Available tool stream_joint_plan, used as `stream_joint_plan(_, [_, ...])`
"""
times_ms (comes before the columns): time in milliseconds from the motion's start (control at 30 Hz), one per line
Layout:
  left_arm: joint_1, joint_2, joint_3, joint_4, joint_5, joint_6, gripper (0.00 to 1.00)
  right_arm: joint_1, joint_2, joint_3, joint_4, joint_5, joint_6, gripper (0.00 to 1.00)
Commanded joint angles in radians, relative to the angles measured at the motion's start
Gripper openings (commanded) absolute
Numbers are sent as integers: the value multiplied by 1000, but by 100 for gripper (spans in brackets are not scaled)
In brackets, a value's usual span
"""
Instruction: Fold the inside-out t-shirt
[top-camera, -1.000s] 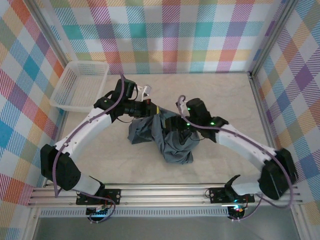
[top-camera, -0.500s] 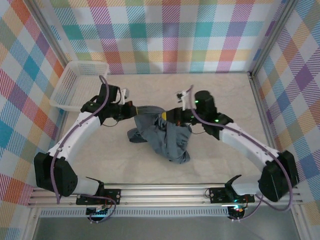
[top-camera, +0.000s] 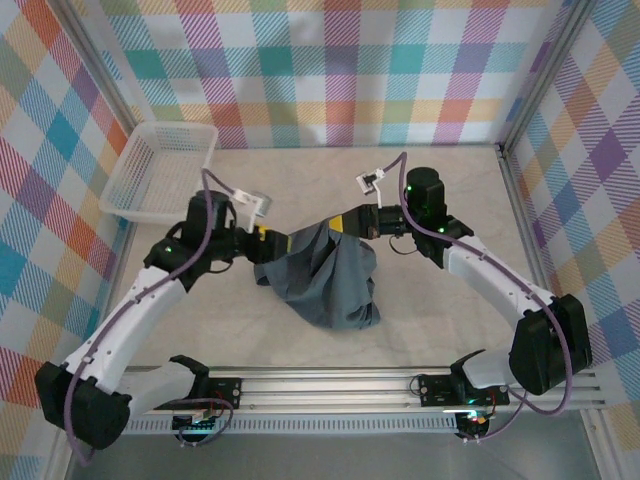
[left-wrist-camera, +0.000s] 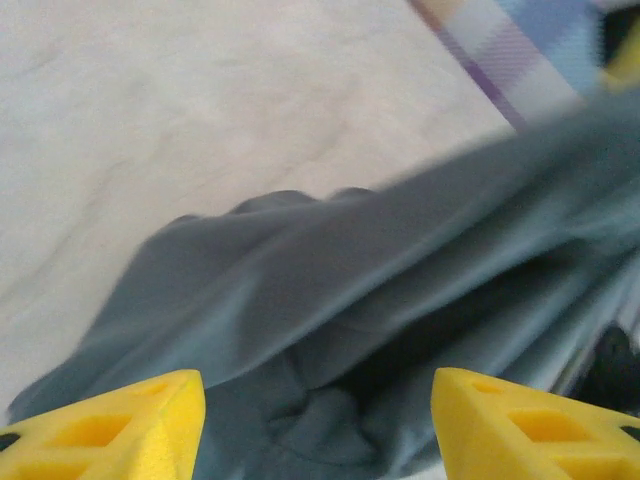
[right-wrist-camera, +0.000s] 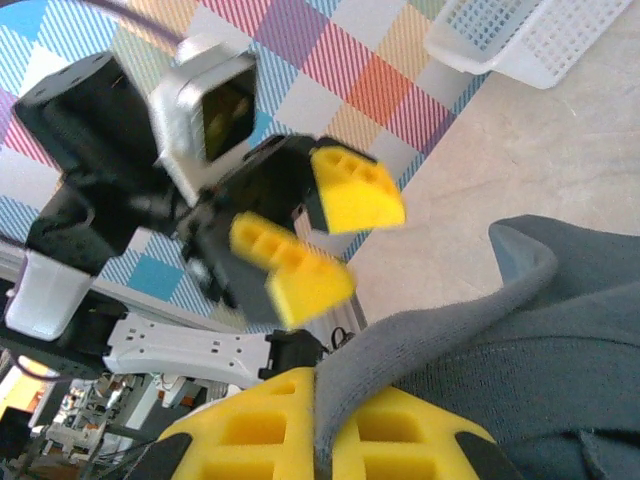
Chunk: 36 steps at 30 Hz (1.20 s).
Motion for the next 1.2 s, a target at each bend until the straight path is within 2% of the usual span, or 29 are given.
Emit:
stream_joint_plan(0, [-127,57,-24,47,-142,181,58,-4,-2,52,-16,-57,-36,0])
stream_joint_plan(100, [-198,138,-31,175,-248,152,56,-3,-9,56,-21,-53,-30,0])
stream_joint_plan(200, [-222,227,-16,323,-260,61,57,-3,-14,57,-33,-50,-30,0])
stream_joint_plan(300, [-230,304,25,363,-350,-10,58,0,-22,52,-35,-50,-20,0])
stream_joint_plan(333, [-230,321,36,369,-375,-33,55,-1,-26,50,-36,-51,-19,0])
stream_joint_plan(367, [-230,329,42,376,-390,-45,48,-1,-30,47,-39,-50,-19,0])
stream_joint_plan(467, [-227,316,63,374,-362,-87,0,-7,-43,45,-92,-23,-45,0])
stream_joint_plan(533, [-205,278,97,319,-248,-154,0,-47,-46,53,-210,57,-104,1])
stream_joint_plan(600, [-160,246,156,245,-50,-249,0,-129,-24,58,-359,171,-183,5])
stream_joint_plan(700, [-99,229,259,84,154,-377,0,-222,97,27,-452,302,-400,4])
stream_joint_plan(733, [-84,235,287,53,216,-410,0,-222,160,27,-453,311,-468,3])
stream_joint_plan(800, [-66,247,319,50,307,-472,0,-217,259,108,-512,213,-484,8])
stream_joint_plan(867, [-64,251,333,51,310,-506,0,-208,266,142,-482,145,-429,21])
stream_joint_plan(933, [-62,253,335,28,243,-504,0,-210,181,119,-441,247,-360,38])
stream_joint_plan(967, [-59,256,333,21,220,-505,0,-213,127,105,-440,319,-330,41])
stream_joint_plan(1100, [-51,289,327,29,198,-520,0,-158,-195,-85,-312,603,-177,48])
stream_joint_plan(1167, [-51,305,333,39,196,-530,0,-31,-350,-195,-224,736,-201,47])
